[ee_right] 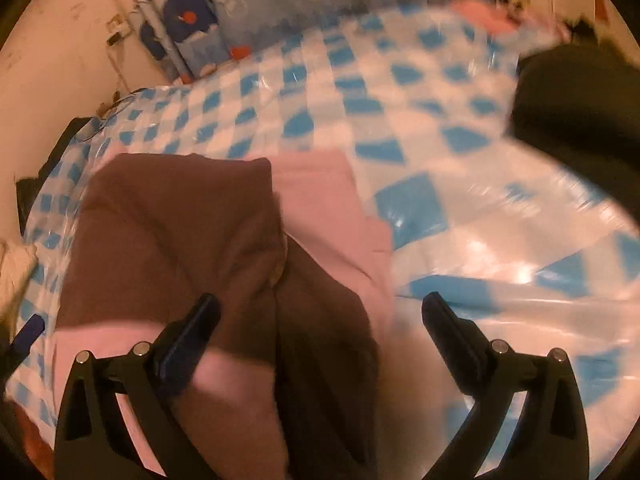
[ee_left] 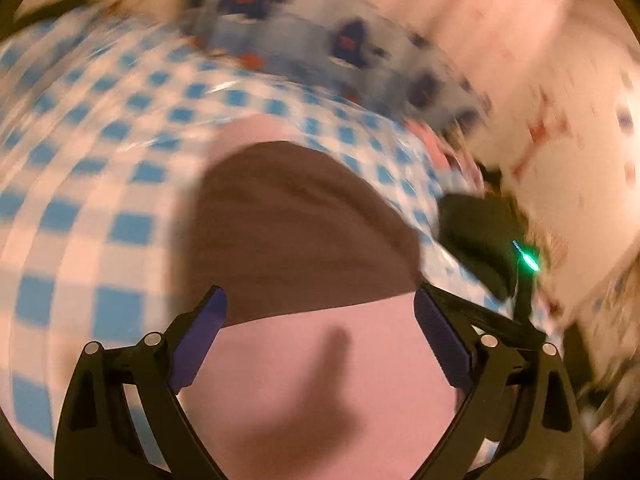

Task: Fold large clothes

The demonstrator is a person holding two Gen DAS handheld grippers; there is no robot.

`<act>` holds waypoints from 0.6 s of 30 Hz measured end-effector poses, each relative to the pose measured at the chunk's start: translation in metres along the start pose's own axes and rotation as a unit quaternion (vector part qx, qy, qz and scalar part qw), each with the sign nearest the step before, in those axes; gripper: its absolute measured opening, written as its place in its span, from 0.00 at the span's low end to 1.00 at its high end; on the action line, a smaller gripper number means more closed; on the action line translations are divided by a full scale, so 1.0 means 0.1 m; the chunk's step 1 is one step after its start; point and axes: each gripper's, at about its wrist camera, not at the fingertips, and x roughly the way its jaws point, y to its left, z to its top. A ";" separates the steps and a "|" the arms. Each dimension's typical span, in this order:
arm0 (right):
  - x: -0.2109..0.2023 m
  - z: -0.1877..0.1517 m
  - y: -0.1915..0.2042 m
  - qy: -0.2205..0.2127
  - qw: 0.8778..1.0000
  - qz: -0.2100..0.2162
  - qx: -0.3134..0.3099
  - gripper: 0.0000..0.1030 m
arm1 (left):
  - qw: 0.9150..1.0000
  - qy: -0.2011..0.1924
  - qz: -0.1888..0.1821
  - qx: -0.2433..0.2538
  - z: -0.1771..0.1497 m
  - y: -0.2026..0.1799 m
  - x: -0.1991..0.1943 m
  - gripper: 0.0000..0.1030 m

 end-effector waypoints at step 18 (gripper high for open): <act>0.42 -0.39 0.13 -0.020 0.975 0.126 0.183 0.94 | 0.992 0.072 -0.070 -0.075 -0.21 0.61 0.30 0.90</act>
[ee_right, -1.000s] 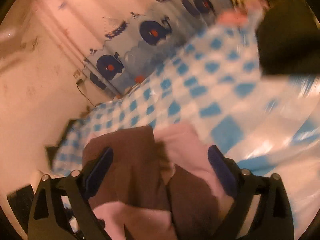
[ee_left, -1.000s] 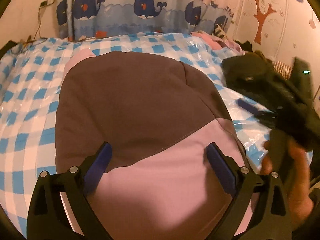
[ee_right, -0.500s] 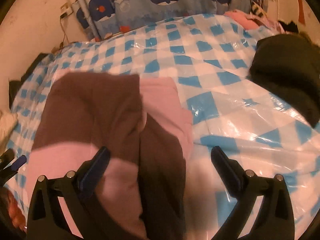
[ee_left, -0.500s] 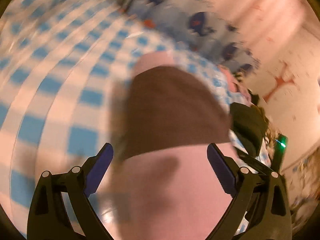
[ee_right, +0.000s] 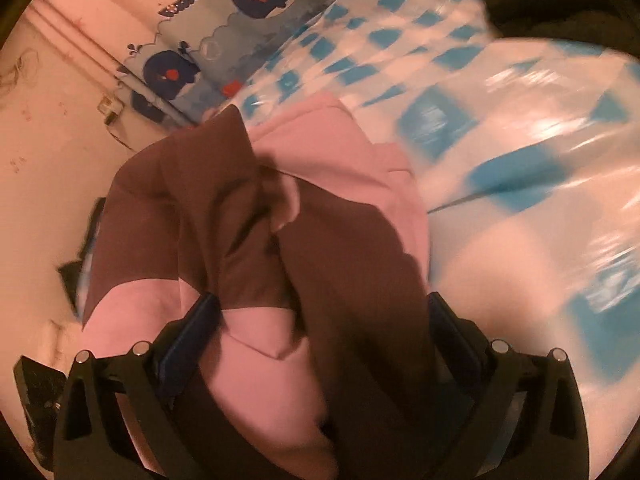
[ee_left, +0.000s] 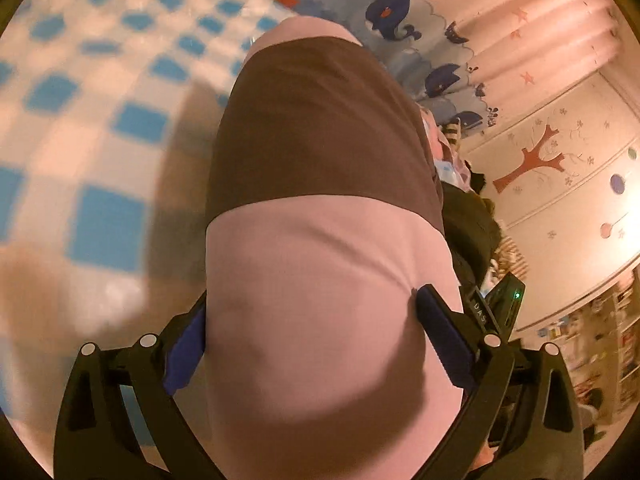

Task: Fold large clothes

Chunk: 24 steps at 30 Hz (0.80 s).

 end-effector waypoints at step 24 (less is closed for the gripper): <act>0.46 0.27 2.47 0.017 0.978 0.069 -0.194 0.94 | 0.973 -0.123 0.176 0.079 0.44 0.39 -0.76 0.90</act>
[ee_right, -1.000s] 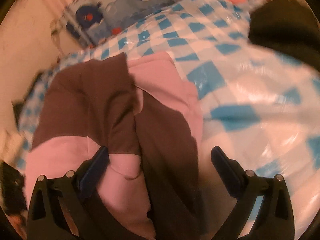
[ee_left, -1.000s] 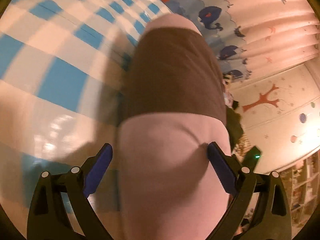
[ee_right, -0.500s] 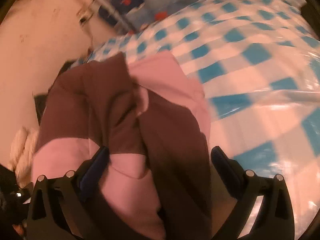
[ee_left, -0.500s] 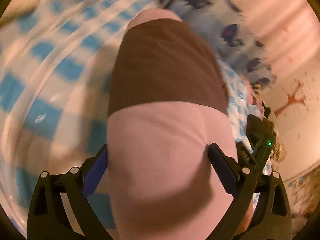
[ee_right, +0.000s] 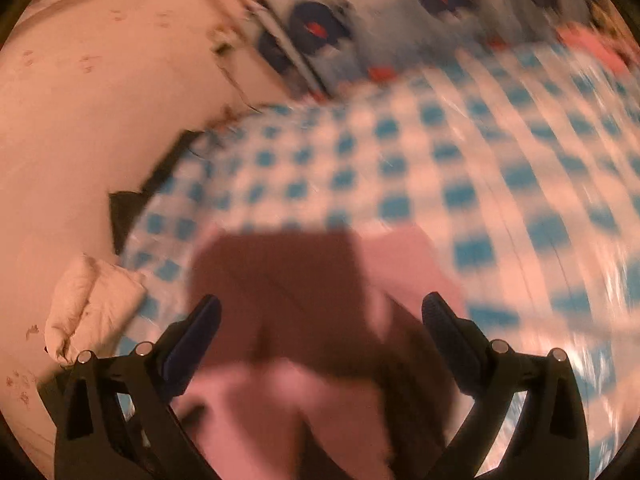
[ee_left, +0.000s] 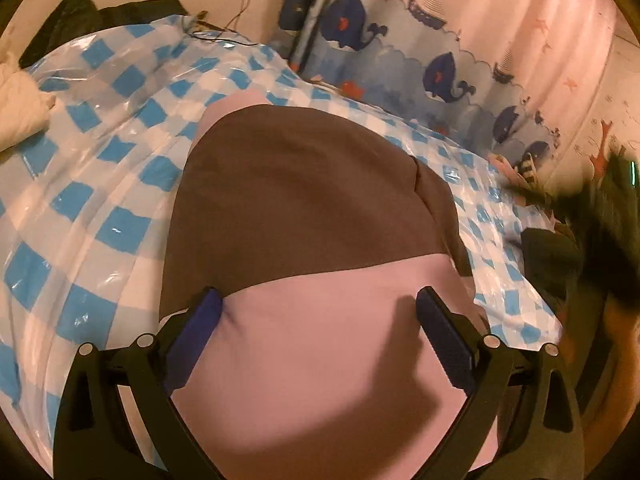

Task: Fold large clothes

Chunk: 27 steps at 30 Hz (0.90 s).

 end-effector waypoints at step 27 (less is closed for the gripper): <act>0.81 -0.66 -0.78 0.009 0.996 -0.035 0.081 0.93 | 0.998 -0.018 -0.021 -0.062 0.01 0.23 0.14 0.91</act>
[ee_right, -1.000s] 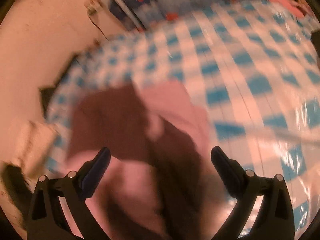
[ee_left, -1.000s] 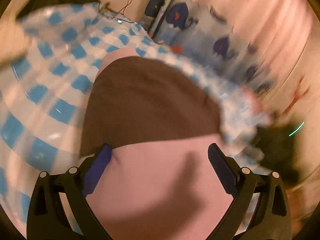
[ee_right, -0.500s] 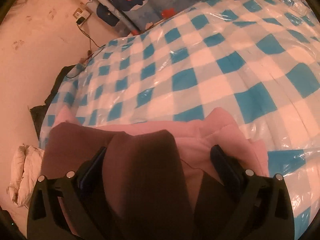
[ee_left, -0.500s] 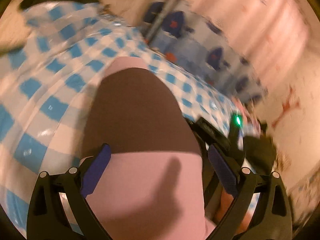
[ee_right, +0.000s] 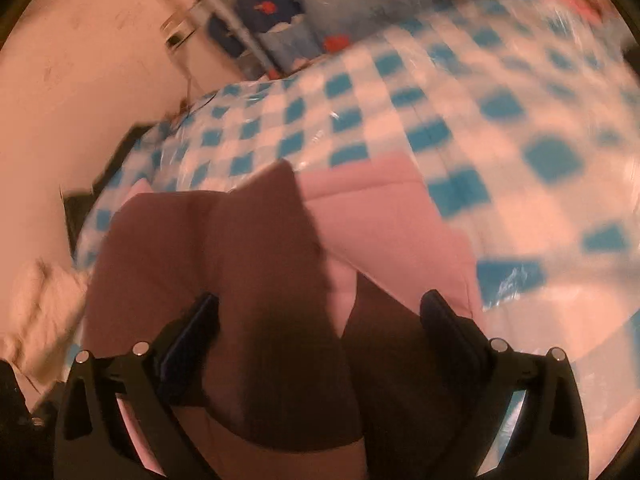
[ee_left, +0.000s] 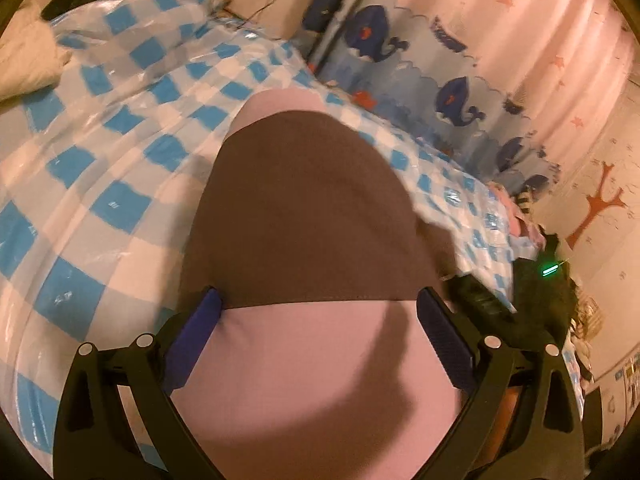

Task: Fold large clothes

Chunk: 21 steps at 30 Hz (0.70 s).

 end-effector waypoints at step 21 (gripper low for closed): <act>-0.54 -0.41 -0.03 0.012 0.998 -0.027 -0.056 0.93 | 0.997 0.012 0.016 0.069 -0.05 -0.13 -0.25 0.91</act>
